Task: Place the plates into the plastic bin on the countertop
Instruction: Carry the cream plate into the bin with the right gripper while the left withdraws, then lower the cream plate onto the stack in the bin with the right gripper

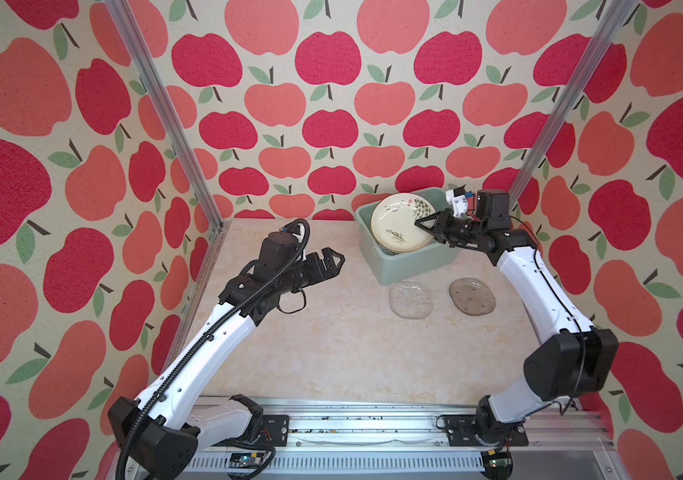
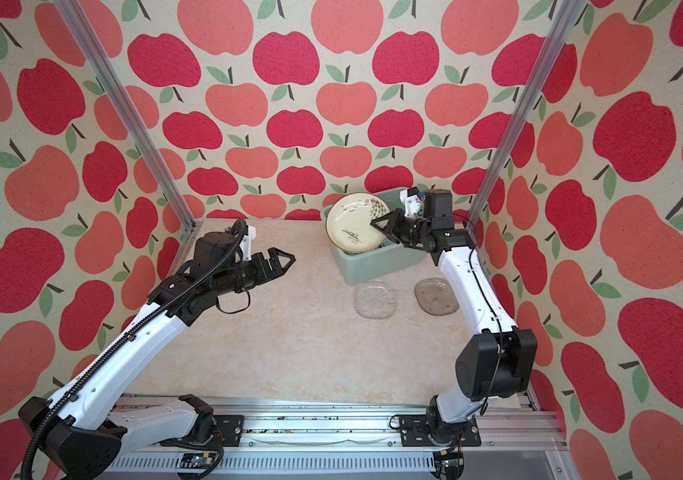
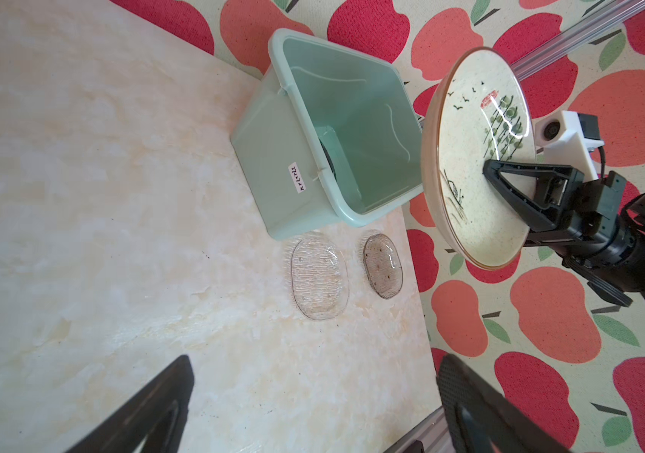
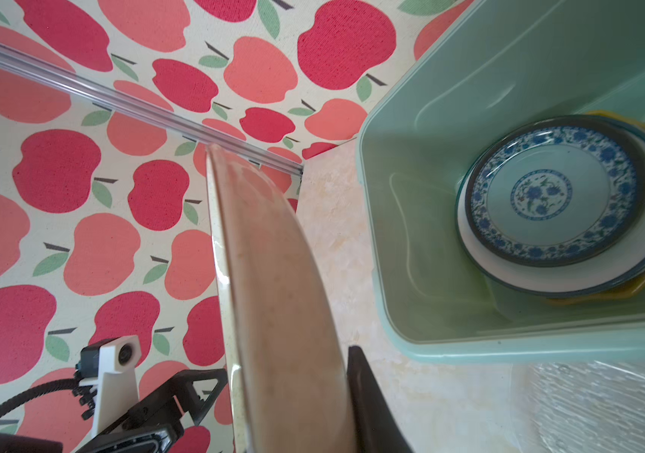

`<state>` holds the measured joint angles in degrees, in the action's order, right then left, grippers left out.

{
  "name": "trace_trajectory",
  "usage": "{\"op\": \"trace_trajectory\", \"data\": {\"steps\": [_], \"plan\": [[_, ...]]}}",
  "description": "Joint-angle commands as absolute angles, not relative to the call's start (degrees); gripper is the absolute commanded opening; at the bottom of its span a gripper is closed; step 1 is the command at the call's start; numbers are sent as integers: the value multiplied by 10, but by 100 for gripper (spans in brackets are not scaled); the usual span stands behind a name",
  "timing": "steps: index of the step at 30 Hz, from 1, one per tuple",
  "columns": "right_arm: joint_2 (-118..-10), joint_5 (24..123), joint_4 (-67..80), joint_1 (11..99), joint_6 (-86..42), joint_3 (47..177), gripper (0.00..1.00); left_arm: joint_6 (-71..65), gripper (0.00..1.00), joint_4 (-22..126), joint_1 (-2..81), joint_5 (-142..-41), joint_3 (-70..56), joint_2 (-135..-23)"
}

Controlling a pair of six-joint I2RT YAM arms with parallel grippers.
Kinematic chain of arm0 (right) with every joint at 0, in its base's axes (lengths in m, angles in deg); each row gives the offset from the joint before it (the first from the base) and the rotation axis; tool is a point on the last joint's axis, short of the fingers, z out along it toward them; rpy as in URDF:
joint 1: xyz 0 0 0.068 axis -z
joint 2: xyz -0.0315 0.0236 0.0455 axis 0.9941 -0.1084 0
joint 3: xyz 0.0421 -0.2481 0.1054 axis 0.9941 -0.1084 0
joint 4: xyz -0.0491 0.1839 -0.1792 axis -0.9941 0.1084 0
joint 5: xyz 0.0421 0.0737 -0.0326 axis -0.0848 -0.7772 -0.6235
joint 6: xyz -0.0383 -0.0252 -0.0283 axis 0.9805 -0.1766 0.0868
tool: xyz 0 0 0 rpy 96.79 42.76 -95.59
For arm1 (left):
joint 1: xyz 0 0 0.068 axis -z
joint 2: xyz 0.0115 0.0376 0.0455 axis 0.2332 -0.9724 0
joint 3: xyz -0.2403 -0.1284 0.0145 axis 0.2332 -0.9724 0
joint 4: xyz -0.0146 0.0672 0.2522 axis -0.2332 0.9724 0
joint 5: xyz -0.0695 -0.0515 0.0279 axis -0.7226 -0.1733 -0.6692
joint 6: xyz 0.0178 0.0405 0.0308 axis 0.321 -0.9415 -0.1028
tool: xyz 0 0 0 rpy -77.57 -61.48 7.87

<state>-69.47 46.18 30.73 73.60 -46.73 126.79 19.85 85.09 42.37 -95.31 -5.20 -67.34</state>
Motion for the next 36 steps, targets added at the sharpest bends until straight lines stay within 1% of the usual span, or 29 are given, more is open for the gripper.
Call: {"op": "trace_trajectory", "data": {"steps": [1,10,17,29,36], "plan": [[-732,443,300,751,-438,1325,0,158,99,880,420,-930,-12,-714],[-881,462,349,766,-366,1460,0,125,99,898,418,-926,52,-794],[-968,464,384,765,-317,1536,0,129,99,895,415,-931,46,-820],[-1073,466,435,741,-256,1600,0,136,99,900,413,-940,49,-849],[-1104,470,448,731,-242,1606,0,139,99,908,411,-941,58,-862]]}}
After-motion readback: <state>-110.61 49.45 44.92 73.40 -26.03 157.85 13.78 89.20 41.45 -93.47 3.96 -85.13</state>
